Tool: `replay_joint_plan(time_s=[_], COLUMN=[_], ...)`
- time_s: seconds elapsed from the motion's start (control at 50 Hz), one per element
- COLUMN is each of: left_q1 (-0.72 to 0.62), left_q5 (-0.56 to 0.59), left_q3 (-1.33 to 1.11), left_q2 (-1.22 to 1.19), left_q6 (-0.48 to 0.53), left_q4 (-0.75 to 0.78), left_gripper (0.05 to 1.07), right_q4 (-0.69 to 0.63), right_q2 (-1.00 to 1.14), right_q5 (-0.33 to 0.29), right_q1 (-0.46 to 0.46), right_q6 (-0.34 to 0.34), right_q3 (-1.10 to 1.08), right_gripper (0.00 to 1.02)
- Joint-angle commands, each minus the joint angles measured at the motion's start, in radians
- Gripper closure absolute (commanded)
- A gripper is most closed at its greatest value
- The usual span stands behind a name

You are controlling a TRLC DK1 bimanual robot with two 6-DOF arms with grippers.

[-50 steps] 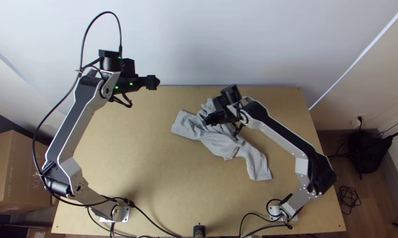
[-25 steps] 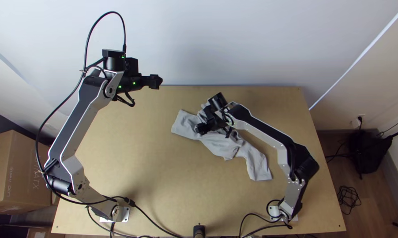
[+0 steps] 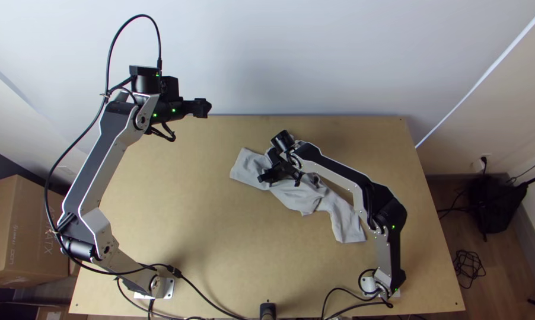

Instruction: Fold the t-shirt

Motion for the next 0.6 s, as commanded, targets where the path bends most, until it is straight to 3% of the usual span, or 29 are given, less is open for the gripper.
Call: replay_joint_plan(time_s=[0.0,0.28,0.58], left_q1=[-0.020,-0.128,-0.258], left_q5=[0.008,0.007,0.010], left_q3=[0.002,0.022,0.083], left_q2=[0.030,0.153,0.306], left_q6=[0.017,0.024,-0.005], left_q4=[0.013,0.062,0.155], left_gripper=[0.10,0.10,0.10], right_q4=[-0.004,-0.021,-0.213], right_q2=[-0.110,-0.420,-0.662], right_q5=[-0.003,-0.004,-0.012], right_q1=[0.004,-0.019,-0.015], right_q6=[0.004,-0.002,-0.092], right_q3=[-0.071,-0.261,-0.396], right_gripper=[1.00,1.00,1.00])
